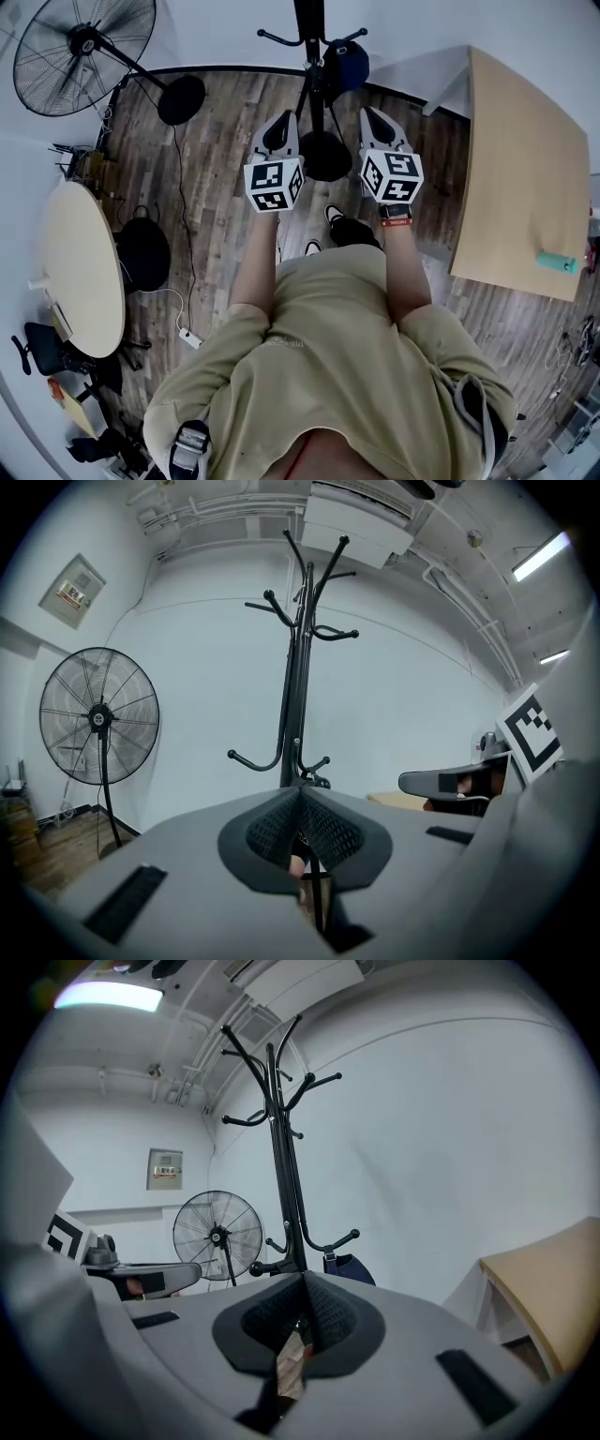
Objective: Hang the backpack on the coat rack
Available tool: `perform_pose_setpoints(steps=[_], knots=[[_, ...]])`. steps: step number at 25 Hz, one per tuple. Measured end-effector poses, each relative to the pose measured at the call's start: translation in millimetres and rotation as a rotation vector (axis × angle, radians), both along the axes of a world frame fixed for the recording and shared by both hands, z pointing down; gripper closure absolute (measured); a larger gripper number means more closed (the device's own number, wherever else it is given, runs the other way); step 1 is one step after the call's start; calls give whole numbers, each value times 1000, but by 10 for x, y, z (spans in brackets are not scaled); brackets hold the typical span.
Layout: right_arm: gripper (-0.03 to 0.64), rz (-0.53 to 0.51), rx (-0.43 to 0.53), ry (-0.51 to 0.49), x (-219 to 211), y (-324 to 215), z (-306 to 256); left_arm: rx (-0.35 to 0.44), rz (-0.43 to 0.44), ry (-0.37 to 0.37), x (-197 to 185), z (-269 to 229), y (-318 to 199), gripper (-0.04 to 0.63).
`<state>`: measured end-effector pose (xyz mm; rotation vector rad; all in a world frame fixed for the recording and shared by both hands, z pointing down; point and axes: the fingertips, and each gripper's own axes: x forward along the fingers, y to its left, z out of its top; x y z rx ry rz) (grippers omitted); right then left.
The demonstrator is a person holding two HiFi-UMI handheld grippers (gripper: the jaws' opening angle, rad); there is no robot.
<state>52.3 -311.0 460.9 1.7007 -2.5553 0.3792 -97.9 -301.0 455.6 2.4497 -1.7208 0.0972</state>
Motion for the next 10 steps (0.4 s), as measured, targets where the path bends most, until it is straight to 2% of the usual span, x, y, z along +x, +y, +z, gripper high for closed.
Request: perform_pose_setpoints(steps=[10], knots=[[601,-28,-33,-7,63,-286,159,-51,-18,14,99,204,-282,571]])
